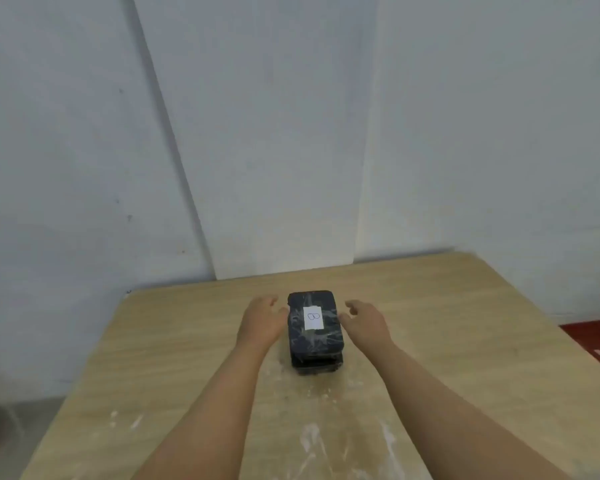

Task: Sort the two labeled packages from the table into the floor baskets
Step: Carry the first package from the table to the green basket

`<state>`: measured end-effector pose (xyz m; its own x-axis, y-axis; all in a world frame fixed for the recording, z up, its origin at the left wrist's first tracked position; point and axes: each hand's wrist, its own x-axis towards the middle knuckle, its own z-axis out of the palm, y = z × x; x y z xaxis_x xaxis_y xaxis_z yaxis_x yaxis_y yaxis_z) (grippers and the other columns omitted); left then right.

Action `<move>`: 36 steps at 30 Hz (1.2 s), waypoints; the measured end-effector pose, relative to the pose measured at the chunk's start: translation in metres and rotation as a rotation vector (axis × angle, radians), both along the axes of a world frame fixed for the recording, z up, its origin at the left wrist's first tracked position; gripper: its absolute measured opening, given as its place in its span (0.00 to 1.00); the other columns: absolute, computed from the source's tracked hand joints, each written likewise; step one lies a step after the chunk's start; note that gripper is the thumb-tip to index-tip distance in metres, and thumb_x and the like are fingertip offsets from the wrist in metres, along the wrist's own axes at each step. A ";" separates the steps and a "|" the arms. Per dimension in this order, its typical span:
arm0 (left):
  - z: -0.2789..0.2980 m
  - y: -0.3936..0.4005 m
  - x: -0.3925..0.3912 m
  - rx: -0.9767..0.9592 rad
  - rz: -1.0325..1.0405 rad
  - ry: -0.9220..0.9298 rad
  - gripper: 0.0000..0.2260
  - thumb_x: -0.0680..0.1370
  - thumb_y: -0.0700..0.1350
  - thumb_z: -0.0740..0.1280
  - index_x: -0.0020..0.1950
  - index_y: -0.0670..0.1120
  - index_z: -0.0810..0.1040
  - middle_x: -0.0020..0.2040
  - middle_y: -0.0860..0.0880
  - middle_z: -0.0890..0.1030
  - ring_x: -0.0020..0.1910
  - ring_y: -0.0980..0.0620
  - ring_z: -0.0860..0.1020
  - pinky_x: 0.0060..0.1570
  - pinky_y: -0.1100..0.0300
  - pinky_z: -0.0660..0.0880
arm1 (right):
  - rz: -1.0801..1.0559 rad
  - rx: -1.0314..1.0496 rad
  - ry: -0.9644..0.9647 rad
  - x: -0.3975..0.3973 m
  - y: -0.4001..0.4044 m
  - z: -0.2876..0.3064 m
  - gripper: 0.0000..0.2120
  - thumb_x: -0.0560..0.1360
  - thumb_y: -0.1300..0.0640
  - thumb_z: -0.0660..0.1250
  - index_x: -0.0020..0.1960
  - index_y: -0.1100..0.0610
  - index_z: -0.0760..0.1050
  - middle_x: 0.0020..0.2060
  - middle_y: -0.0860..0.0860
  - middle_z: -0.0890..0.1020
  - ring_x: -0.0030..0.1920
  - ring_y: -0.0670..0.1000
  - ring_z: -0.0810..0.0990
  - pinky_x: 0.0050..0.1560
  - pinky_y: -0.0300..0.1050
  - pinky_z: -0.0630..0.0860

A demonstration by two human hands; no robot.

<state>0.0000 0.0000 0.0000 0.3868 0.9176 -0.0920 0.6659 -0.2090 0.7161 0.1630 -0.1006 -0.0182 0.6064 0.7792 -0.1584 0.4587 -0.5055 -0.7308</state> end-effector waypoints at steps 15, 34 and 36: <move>-0.071 -0.018 0.040 -0.601 0.290 -0.337 0.07 0.75 0.39 0.70 0.49 0.37 0.77 0.42 0.42 0.81 0.39 0.42 0.83 0.48 0.48 0.82 | -0.249 0.046 0.305 0.017 0.027 -0.073 0.20 0.76 0.42 0.60 0.60 0.54 0.77 0.57 0.59 0.81 0.57 0.60 0.78 0.60 0.58 0.76; 0.000 -0.167 0.168 -0.427 -0.083 -0.372 0.16 0.77 0.61 0.56 0.58 0.53 0.72 0.54 0.47 0.80 0.51 0.47 0.80 0.48 0.48 0.81 | -0.598 0.537 0.650 0.136 -0.219 0.005 0.06 0.74 0.54 0.67 0.42 0.55 0.80 0.40 0.57 0.82 0.38 0.57 0.80 0.40 0.50 0.76; 0.002 -0.195 0.209 -0.497 -0.176 -0.369 0.15 0.78 0.60 0.55 0.54 0.53 0.75 0.50 0.50 0.80 0.48 0.48 0.81 0.45 0.50 0.82 | -0.620 0.545 0.646 0.170 -0.251 0.008 0.06 0.74 0.54 0.67 0.43 0.56 0.80 0.38 0.56 0.82 0.36 0.56 0.80 0.37 0.47 0.78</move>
